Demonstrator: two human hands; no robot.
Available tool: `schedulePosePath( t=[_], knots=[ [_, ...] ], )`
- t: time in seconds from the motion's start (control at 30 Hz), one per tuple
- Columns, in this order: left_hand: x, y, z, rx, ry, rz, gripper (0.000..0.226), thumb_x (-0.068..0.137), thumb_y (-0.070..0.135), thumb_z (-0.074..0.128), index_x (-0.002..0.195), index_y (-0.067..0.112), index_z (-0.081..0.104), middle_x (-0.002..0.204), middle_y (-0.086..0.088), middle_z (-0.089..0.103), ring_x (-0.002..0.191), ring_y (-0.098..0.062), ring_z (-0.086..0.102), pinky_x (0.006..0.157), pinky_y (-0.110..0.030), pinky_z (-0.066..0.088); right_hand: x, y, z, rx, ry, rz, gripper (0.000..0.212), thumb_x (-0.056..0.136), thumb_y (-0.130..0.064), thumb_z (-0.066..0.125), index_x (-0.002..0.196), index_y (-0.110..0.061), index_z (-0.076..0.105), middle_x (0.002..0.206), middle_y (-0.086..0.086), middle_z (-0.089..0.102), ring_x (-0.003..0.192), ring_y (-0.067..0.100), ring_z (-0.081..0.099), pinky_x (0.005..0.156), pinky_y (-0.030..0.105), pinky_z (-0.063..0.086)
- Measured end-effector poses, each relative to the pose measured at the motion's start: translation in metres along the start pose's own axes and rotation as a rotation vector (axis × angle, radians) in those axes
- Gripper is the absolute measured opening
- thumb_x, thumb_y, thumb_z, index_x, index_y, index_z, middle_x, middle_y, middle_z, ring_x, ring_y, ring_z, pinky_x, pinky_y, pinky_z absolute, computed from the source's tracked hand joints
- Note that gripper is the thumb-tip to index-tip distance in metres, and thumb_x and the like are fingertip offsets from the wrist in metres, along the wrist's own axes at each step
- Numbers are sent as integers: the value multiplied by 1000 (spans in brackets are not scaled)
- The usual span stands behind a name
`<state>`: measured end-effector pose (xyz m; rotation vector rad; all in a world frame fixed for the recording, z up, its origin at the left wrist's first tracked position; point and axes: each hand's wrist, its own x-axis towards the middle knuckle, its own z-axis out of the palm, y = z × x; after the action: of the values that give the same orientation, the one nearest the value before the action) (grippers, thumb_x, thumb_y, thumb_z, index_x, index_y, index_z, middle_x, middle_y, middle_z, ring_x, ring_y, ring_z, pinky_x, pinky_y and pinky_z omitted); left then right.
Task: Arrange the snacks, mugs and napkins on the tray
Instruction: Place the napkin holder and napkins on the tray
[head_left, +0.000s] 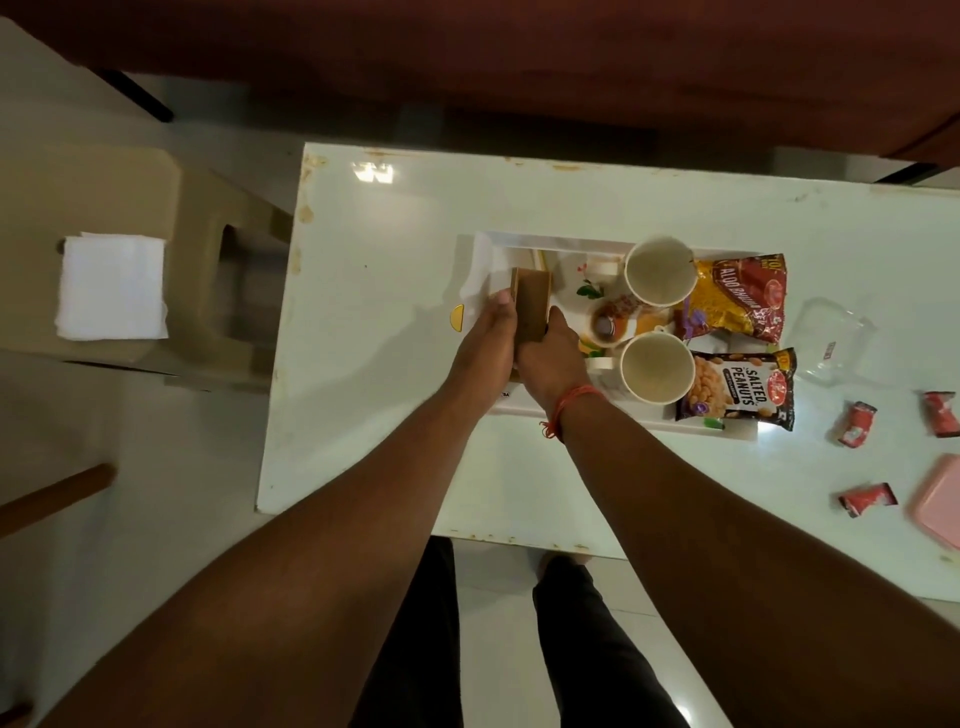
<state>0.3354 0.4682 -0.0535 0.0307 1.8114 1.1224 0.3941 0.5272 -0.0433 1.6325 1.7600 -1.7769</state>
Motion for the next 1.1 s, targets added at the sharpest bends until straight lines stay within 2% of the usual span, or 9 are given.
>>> schedulePosePath(
  t=[0.1,0.2,0.37,0.5,0.6,0.73,0.87,0.97,1.1],
  knots=[
    [-3,0,-5,-8,53,19,53,103,51,18,150,30,32,149,1,44,135,-16,43,96,-23,32,-3,3,0,20,15,2,69,90,-2,56,151,-13,26,123,-2,53,100,11,57,63,8,42],
    [-7,-7,-24,-42,132,74,48,104,48,25,147,29,36,146,2,47,137,-21,43,108,-30,33,-18,2,7,10,38,-2,78,89,-6,59,155,-15,17,149,3,40,135,24,45,92,25,45],
    [-16,-16,-84,-124,227,115,65,84,67,40,134,27,51,136,2,58,128,-19,53,112,-43,39,-29,8,26,-126,140,-191,59,84,-31,56,141,-21,41,132,6,57,120,28,57,100,51,50],
    [-20,-21,-156,-70,378,136,47,96,48,42,132,20,55,134,-3,60,126,-18,55,112,-43,39,-46,-18,67,-493,250,-429,74,88,-25,48,154,-1,24,159,23,26,148,38,23,123,47,19],
    [-20,-30,-228,-6,485,169,36,102,38,39,122,15,59,120,-4,65,113,-18,59,103,-39,46,-48,-50,119,-504,251,-451,76,89,-12,59,154,-3,22,163,22,15,152,36,10,124,46,13],
    [-18,-40,-315,132,663,239,32,104,33,39,93,10,58,82,-2,58,75,-13,54,71,-31,46,-39,-82,193,-492,62,-516,71,95,-14,58,155,-4,20,164,17,17,153,29,13,124,35,11],
    [-3,-60,-393,319,898,249,30,99,25,50,118,5,62,116,-12,64,107,-25,59,94,-34,48,-37,-123,281,-423,-243,-438,41,97,-15,57,136,-13,47,136,-4,53,127,15,50,106,17,38],
    [10,-68,-439,440,936,183,39,96,23,53,130,5,56,132,-17,58,123,-32,52,107,-41,39,-24,-143,346,-438,-358,-425,38,92,-19,57,129,-21,51,124,3,62,113,25,62,98,40,52],
    [23,-72,-476,507,806,39,53,94,23,56,142,6,41,144,-17,45,134,-33,42,113,-43,33,-4,-158,400,-360,-317,-301,53,96,-34,59,140,-7,44,138,13,55,125,32,54,105,42,46]
  ],
)
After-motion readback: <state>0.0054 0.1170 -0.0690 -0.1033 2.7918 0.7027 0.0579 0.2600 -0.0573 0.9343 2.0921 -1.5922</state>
